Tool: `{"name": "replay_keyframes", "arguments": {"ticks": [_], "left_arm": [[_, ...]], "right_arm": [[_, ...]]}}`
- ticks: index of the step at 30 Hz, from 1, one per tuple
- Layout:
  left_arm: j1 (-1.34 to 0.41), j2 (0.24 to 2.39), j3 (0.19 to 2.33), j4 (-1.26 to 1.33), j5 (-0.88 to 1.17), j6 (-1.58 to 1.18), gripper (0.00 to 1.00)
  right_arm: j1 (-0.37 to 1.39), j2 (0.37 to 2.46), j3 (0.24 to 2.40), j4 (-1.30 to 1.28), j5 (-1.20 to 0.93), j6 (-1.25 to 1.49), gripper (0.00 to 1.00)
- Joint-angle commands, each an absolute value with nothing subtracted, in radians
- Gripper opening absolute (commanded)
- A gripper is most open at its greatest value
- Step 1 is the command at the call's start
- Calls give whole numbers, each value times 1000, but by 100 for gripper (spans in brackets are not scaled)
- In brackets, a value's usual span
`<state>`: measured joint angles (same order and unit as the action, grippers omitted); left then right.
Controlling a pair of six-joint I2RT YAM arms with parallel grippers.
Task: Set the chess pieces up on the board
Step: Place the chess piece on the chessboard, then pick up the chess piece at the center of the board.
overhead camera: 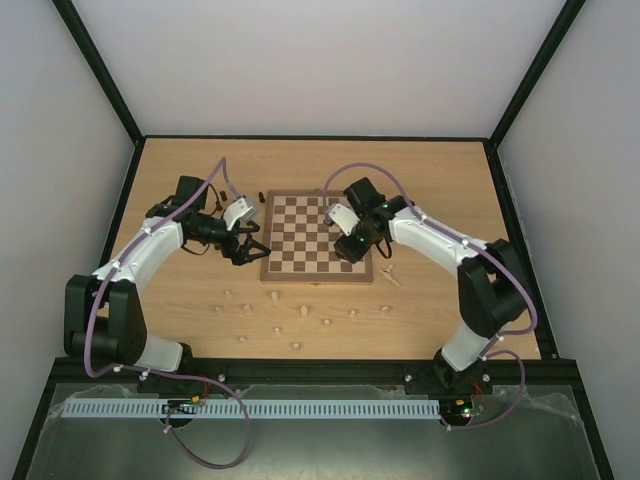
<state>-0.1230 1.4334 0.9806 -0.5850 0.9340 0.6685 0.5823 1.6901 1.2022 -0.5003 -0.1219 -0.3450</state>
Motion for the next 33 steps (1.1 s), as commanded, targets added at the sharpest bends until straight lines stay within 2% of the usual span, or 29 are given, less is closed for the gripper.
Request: {"name": "replay_keyframes", "arguments": {"ticks": [1,2,4,11,21,25,33], "left_arm": [[-118,1427,977,-591,953,678,99],[-118,1427,977,-591,953,678,99],[-118,1429,976,-592,953,680,99],[-118,1437,982,-595,958,682,99],[-119,1451,983,-593,958,684,99],[-120,1451,982,-593,958,684,99],[-119,1453,981,-593,956,688,99]], "right_arm": [[580,1575,1190,-555,-144,-360,70],[580,1552,1180,-562,-154,-362,77],[580,1503,1146,-573,-175,-369,98],[582,1404,1005,-625,-225,-415,100],[668,1352,838,-622,-221,-470,81],[688,1380,821,-601,-221,-470,69],[721,1433,823,-584,-234,-463,55]]}}
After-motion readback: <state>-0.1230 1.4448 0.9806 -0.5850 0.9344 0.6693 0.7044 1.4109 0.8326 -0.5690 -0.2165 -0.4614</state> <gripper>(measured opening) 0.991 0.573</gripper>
